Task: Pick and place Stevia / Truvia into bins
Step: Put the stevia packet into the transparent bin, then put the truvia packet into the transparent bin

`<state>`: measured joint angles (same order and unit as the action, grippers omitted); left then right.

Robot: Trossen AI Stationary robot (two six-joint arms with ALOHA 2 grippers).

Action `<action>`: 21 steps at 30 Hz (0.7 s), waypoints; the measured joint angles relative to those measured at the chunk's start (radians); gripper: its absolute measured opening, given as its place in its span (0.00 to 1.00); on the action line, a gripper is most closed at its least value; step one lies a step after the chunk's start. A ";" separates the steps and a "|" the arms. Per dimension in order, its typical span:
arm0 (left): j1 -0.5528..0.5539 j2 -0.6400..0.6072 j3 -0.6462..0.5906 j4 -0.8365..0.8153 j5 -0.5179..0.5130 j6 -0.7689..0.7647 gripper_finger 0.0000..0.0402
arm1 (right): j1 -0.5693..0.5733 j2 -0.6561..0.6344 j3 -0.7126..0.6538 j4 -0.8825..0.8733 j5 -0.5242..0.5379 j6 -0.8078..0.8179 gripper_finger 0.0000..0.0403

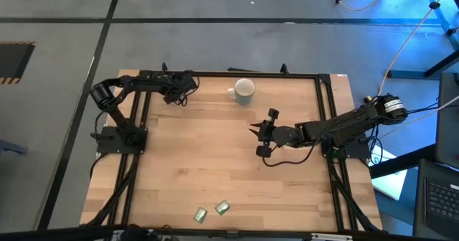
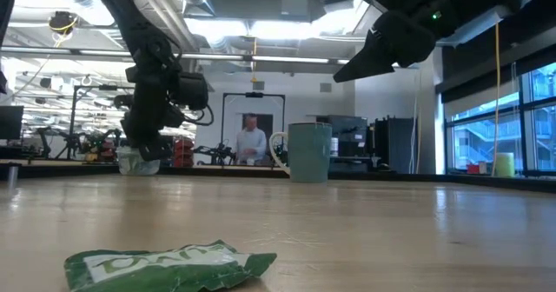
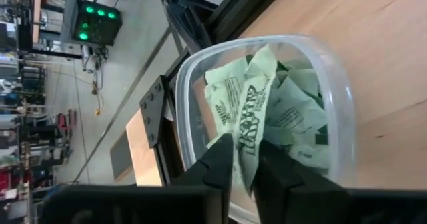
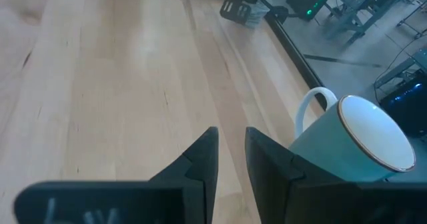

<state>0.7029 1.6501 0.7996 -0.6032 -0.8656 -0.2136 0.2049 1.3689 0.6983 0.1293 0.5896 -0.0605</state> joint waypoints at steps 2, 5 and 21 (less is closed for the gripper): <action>0.000 0.000 0.008 -0.003 0.000 0.000 0.14 | 0.000 0.000 0.000 0.000 0.000 0.000 0.20; 0.000 0.000 0.036 -0.007 0.004 0.000 0.18 | 0.000 0.000 0.000 0.000 0.000 0.000 0.20; -0.009 -0.019 0.215 -0.286 0.165 -0.029 0.24 | 0.000 0.000 0.000 -0.002 0.000 0.000 0.20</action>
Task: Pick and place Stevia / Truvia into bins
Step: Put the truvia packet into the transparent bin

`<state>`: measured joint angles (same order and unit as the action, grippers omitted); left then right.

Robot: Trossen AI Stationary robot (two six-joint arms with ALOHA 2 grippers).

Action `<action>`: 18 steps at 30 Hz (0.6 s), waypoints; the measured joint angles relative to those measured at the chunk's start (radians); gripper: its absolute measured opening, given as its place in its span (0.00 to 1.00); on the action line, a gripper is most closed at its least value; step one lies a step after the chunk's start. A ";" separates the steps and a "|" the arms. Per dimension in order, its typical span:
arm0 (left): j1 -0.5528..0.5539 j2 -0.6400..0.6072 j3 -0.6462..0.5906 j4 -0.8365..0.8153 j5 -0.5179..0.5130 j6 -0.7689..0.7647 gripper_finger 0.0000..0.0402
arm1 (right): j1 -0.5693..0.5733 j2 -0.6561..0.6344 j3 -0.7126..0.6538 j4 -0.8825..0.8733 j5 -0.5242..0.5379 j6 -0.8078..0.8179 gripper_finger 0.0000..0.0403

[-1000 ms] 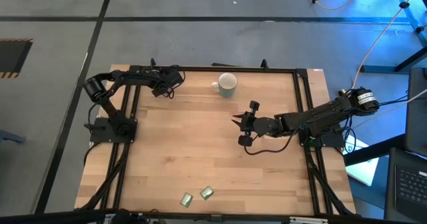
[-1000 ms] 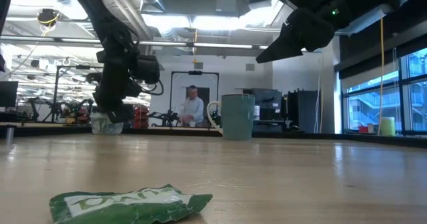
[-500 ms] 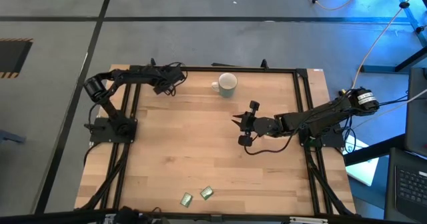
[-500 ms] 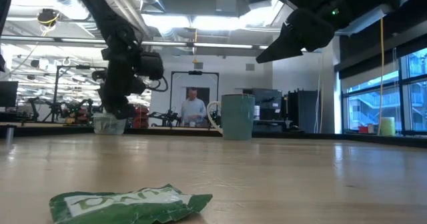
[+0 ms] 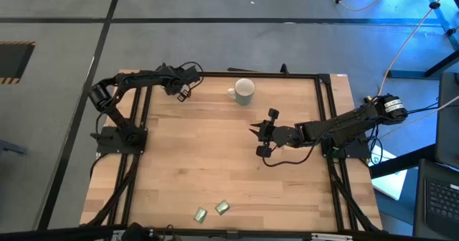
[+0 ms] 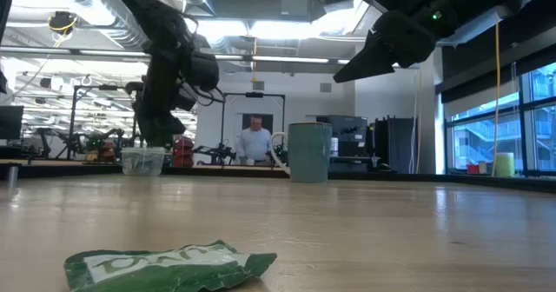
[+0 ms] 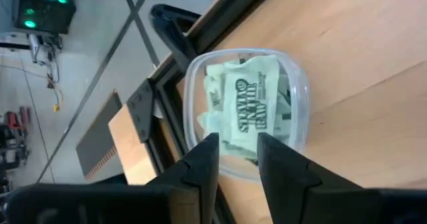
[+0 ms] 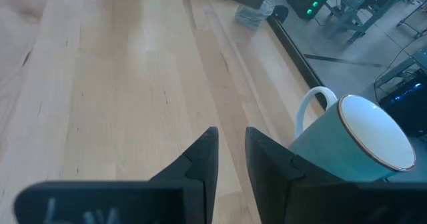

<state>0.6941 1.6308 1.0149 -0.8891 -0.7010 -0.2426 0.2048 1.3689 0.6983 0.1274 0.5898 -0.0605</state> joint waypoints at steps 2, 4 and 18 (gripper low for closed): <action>-0.010 -0.025 0.000 -0.010 0.001 -0.006 0.24 | 0.000 0.000 0.000 -0.001 0.000 0.000 0.20; -0.024 -0.060 0.000 -0.011 0.001 -0.006 0.24 | 0.000 0.000 0.000 -0.003 0.000 0.000 0.20; -0.346 -0.465 -0.132 0.271 0.304 -0.033 0.23 | 0.000 0.000 0.000 -0.023 0.000 -0.005 0.20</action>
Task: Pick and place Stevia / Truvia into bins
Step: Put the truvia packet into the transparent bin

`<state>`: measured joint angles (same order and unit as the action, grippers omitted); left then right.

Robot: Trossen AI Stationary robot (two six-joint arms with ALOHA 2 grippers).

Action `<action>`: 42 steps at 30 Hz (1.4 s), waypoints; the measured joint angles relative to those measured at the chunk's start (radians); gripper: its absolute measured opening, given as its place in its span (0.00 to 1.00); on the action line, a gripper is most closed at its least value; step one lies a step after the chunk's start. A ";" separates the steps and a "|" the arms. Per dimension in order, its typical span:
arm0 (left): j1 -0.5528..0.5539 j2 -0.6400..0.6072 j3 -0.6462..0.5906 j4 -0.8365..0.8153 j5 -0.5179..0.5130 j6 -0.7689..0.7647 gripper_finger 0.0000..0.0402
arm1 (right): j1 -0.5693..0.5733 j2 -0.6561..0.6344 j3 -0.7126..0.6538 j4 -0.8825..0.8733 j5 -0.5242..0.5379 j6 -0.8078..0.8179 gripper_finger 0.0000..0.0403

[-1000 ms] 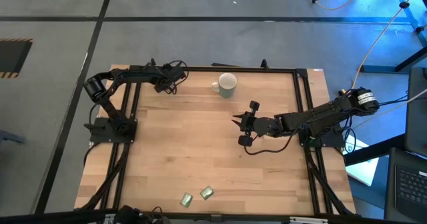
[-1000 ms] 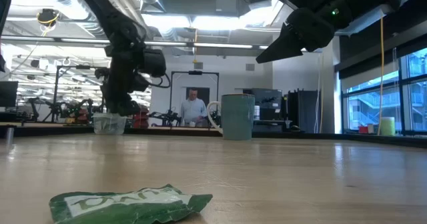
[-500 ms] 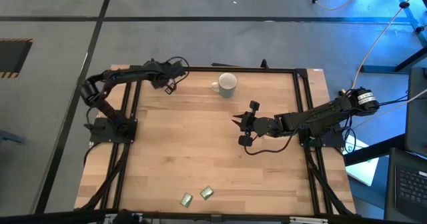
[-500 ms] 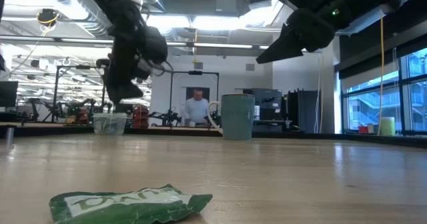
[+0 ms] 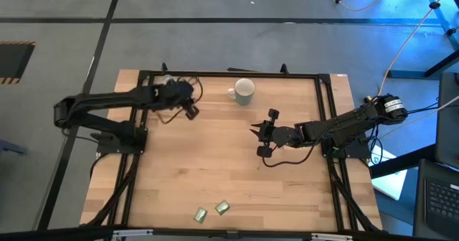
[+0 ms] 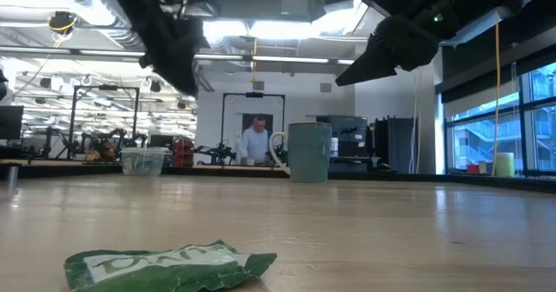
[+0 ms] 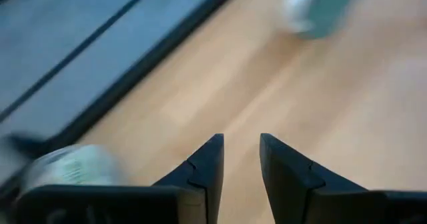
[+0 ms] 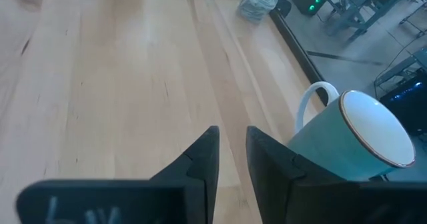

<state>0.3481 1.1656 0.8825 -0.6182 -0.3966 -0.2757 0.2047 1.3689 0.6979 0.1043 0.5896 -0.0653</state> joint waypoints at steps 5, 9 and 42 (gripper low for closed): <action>-0.128 -0.067 -0.053 0.055 0.091 -0.001 0.23 | 0.000 0.000 0.000 -0.001 0.000 -0.027 0.20; -0.199 -0.068 -0.070 0.052 0.156 -0.089 0.24 | 0.000 0.000 0.000 0.004 0.000 -0.051 0.20; -0.973 0.545 -0.006 0.669 0.537 0.032 0.29 | 0.000 0.000 0.000 -0.001 0.000 0.091 0.20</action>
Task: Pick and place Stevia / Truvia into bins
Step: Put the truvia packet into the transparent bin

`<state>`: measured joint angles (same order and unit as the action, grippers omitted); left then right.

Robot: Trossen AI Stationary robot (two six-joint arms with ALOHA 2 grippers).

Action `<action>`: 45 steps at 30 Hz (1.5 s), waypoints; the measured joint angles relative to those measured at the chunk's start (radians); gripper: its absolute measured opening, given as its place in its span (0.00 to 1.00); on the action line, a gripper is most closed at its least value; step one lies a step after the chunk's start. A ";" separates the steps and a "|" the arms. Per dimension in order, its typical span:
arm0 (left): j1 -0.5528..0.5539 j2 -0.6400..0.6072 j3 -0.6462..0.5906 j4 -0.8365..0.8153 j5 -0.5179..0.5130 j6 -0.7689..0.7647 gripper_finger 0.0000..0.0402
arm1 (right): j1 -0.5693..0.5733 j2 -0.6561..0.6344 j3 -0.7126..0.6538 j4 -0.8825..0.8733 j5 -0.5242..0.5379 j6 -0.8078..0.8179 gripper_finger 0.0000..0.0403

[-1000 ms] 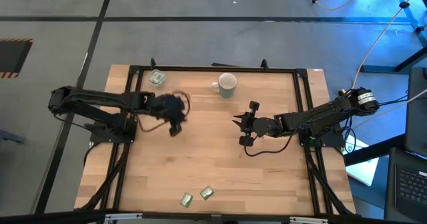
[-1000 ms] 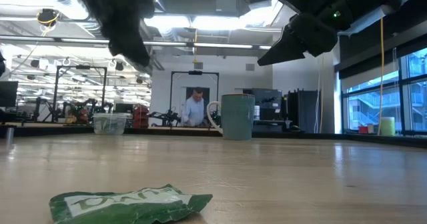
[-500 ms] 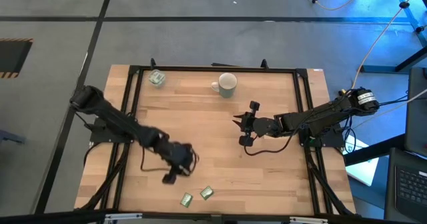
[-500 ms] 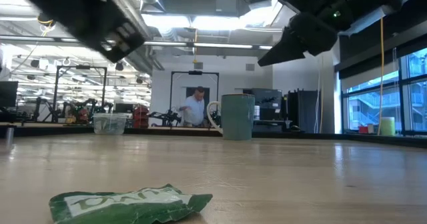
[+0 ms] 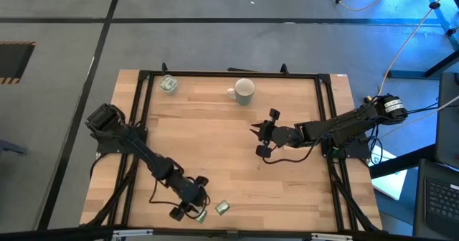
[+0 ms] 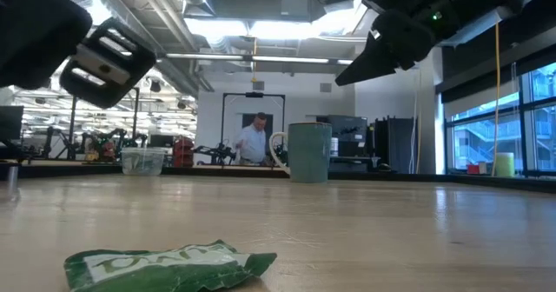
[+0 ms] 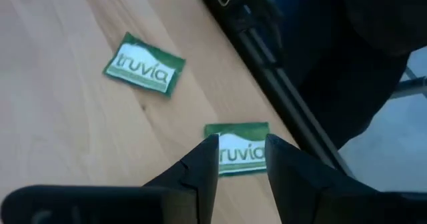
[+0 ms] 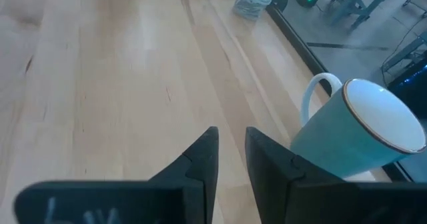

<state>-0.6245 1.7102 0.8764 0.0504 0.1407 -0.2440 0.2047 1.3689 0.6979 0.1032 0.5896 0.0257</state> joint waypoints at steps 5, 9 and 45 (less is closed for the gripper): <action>-0.014 0.033 0.000 0.002 -0.067 -0.020 0.30 | 0.000 0.000 0.000 0.001 0.000 0.026 0.20; -0.018 0.074 0.000 0.003 -0.066 -0.023 0.28 | 0.000 0.000 0.000 0.000 0.000 0.025 0.20; -0.110 0.173 0.002 0.049 -0.242 -0.175 0.09 | 0.000 0.000 0.000 -0.023 0.000 0.022 0.20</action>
<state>-0.7349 1.8835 0.8780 0.0998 -0.1009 -0.4194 0.2047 1.3689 0.6979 0.0803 0.5896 0.0475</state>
